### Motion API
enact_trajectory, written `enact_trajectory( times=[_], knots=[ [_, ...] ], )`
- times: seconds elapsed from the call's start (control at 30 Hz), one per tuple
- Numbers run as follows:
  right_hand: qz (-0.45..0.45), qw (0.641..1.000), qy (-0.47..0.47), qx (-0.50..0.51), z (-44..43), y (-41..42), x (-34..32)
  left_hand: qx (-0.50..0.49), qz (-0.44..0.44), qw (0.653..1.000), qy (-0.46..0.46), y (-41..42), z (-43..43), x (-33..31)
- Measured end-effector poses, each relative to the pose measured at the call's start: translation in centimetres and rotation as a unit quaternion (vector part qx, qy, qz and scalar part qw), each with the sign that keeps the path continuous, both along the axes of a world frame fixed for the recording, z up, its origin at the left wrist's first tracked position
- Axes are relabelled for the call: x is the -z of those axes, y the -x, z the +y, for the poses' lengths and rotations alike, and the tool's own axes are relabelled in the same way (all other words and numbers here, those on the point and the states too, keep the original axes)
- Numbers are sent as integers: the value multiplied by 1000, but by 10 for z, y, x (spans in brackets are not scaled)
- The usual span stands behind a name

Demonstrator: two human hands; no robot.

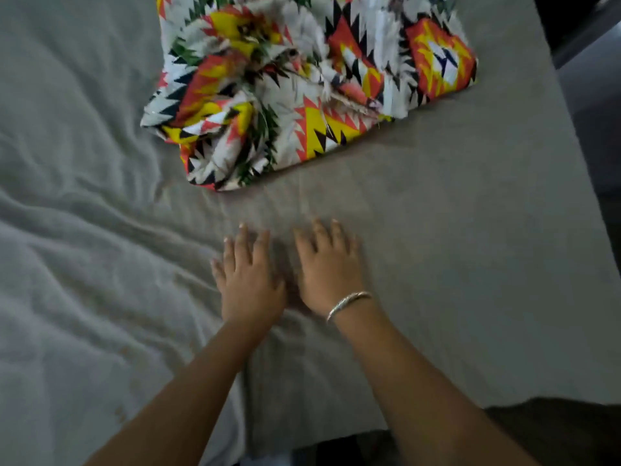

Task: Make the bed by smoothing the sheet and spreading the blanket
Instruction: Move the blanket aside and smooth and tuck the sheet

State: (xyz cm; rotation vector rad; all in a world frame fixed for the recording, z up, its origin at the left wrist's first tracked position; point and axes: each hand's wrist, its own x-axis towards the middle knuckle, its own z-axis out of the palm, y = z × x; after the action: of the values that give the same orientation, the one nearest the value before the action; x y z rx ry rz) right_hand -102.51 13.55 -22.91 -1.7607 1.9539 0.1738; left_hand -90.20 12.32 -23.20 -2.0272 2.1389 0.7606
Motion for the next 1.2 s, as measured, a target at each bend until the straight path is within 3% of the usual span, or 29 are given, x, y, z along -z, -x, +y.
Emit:
enact_trajectory(
  times=[0.13,0.23,0.3,0.4,0.5,0.67,0.77,0.9,1.2],
  knots=[
    [11,999,47,-12,35,-2,25,117,-78,990,14,10,42,25],
    [28,996,71,-47,63,28,39,96,-98,990,28,38,62,31],
    [67,993,93,-33,80,63,50,99,-86,991,19,62,71,33],
    [111,989,72,59,103,104,51,197,-6,980,3,96,89,25],
    [115,983,70,122,106,100,42,220,31,975,32,98,102,11],
    [85,985,150,-33,104,26,37,126,-66,986,83,26,122,29],
    [65,986,131,-77,120,-2,45,157,-85,982,56,2,142,33],
    [71,985,135,-84,142,24,49,207,-84,974,42,12,155,34],
    [127,986,90,56,170,109,37,306,10,950,62,100,144,24]
  ],
)
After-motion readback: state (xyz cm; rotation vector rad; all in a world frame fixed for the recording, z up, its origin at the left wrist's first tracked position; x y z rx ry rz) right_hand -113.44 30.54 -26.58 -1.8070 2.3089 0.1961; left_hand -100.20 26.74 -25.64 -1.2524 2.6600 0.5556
